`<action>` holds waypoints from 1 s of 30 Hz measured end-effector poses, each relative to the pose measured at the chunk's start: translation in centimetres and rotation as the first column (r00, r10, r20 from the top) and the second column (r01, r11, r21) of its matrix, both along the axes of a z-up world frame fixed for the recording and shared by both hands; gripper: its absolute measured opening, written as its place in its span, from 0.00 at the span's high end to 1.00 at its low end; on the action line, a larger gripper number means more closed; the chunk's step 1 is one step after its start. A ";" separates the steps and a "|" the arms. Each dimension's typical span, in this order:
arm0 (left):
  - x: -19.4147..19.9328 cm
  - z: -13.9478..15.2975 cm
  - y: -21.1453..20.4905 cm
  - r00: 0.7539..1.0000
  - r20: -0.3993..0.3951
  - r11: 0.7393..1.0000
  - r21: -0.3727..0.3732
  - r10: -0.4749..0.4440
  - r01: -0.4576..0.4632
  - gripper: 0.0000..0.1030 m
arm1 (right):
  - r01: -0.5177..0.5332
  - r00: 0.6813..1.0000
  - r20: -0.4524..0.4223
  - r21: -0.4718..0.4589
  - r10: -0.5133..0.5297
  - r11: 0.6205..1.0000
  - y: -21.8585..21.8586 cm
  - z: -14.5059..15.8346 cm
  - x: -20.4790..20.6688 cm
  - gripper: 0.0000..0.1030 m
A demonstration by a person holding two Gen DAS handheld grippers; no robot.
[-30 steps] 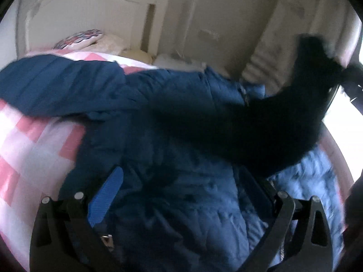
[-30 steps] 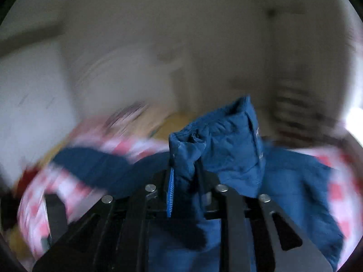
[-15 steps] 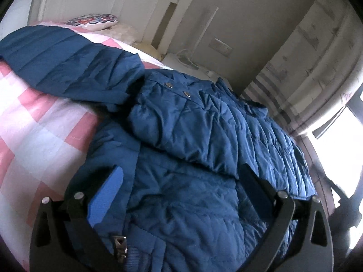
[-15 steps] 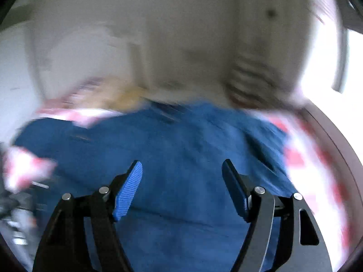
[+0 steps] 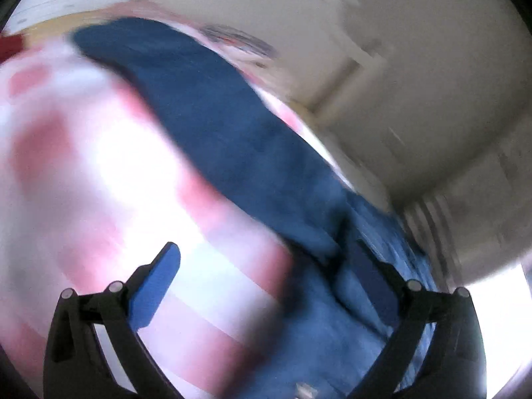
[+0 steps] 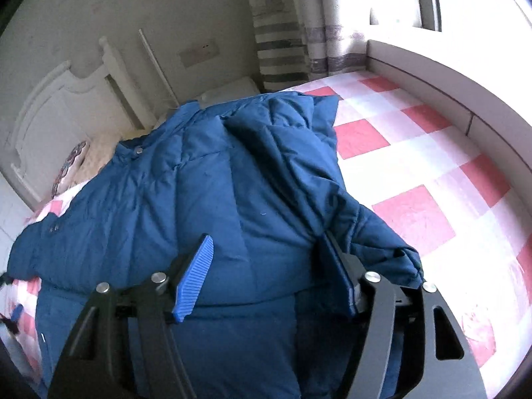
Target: Fold large clothes
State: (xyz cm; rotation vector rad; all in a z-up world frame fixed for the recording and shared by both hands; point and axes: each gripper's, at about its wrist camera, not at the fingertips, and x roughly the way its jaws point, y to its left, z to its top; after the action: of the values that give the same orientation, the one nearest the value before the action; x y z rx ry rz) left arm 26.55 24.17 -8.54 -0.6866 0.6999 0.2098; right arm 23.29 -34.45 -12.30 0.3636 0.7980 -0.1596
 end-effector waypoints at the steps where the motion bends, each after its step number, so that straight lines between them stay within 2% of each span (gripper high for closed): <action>1: 0.1 0.0 2.9 0.998 -0.008 0.998 -0.001 0.061 -0.061 0.02 | -0.008 1.000 -0.005 -0.018 0.008 1.000 0.4 0.1 0.0 0.35; 3: 0.4 -0.4 7.8 0.992 0.004 0.990 -0.063 0.125 -0.124 0.02 | -0.013 1.000 -0.007 -0.029 0.013 0.999 0.3 0.0 0.6 0.33; 5: 1.3 -1.1 13.0 0.987 0.069 0.973 -0.191 0.144 -0.128 0.03 | -0.015 1.000 -0.005 -0.021 0.015 1.000 0.2 -0.1 0.6 0.32; 8: 3.1 -1.2 17.5 0.977 0.091 0.958 -0.231 0.193 -0.167 0.04 | -0.017 1.000 -0.003 -0.013 0.017 1.000 0.4 -0.1 0.6 0.31; 9: 3.8 -1.3 18.3 0.976 0.081 0.956 -0.232 0.201 -0.178 0.19 | -0.020 1.000 -0.003 -0.014 0.020 1.000 0.5 -0.1 0.6 0.30; 10: 4.5 -1.4 18.8 0.978 0.065 0.956 -0.233 0.198 -0.178 0.61 | -0.023 1.000 -0.003 -0.015 0.023 1.000 0.5 -0.1 0.6 0.29; 11: 5.2 -1.6 19.0 0.985 0.061 0.954 -0.265 0.163 -0.142 0.91 | -0.026 1.000 -0.003 -0.017 0.026 1.000 0.5 -0.1 0.7 0.28; 12: 5.6 -1.6 18.4 0.988 0.051 0.951 -0.283 0.144 -0.124 0.96 | -0.028 1.000 -0.003 -0.017 0.027 0.999 0.5 -0.1 0.7 0.28; 13: 5.5 -0.5 16.9 0.987 0.082 0.965 -0.235 0.137 -0.114 0.96 | -0.028 1.000 -0.003 -0.016 0.028 0.999 0.5 -0.1 0.7 0.28; 15: 4.8 2.7 13.0 0.982 0.180 0.996 -0.074 0.056 -0.043 0.97 | -0.027 1.000 0.002 -0.011 0.027 1.000 0.4 -0.1 0.7 0.28; 17: 3.8 5.6 6.4 0.956 0.273 0.993 0.060 -0.110 0.097 0.97 | -0.027 1.000 0.010 0.000 0.027 1.000 0.1 -0.1 0.6 0.28; 19: 3.3 7.4 -0.5 0.912 0.299 0.958 0.153 -0.280 0.244 0.97 | -0.028 0.999 0.017 0.012 0.027 1.000 0.0 -0.1 0.6 0.28; 21: 3.0 8.1 -8.8 0.843 0.276 0.883 0.241 -0.461 0.403 0.97 | -0.028 0.999 0.024 0.023 0.027 0.999 -0.1 -0.1 0.4 0.28; 24: 3.3 6.5 -19.9 0.745 0.180 0.756 0.310 -0.642 0.576 0.96 | -0.029 0.999 0.034 0.040 0.028 0.999 -0.4 -0.1 0.3 0.28; 26: 3.8 4.5 -25.0 0.714 0.110 0.703 0.333 -0.691 0.628 0.96 | -0.030 0.999 0.039 0.051 0.028 0.998 -0.6 -0.1 0.2 0.28; 28: 4.6 2.4 -28.6 0.692 0.045 0.667 0.320 -0.720 0.673 0.96 | -0.030 0.999 0.040 0.052 0.028 0.998 -0.6 -0.1 0.2 0.28; 30: 5.4 -0.3 -31.3 0.691 -0.042 0.644 0.325 -0.722 0.693 0.96 | -0.031 0.999 0.038 0.051 0.029 0.998 -0.6 -0.2 0.2 0.28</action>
State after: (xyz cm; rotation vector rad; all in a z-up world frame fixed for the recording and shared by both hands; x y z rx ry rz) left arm 32.00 -7.09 -8.84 -0.0647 0.7784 -0.4404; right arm 23.50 -35.08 -12.47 0.4026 0.7715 -0.1042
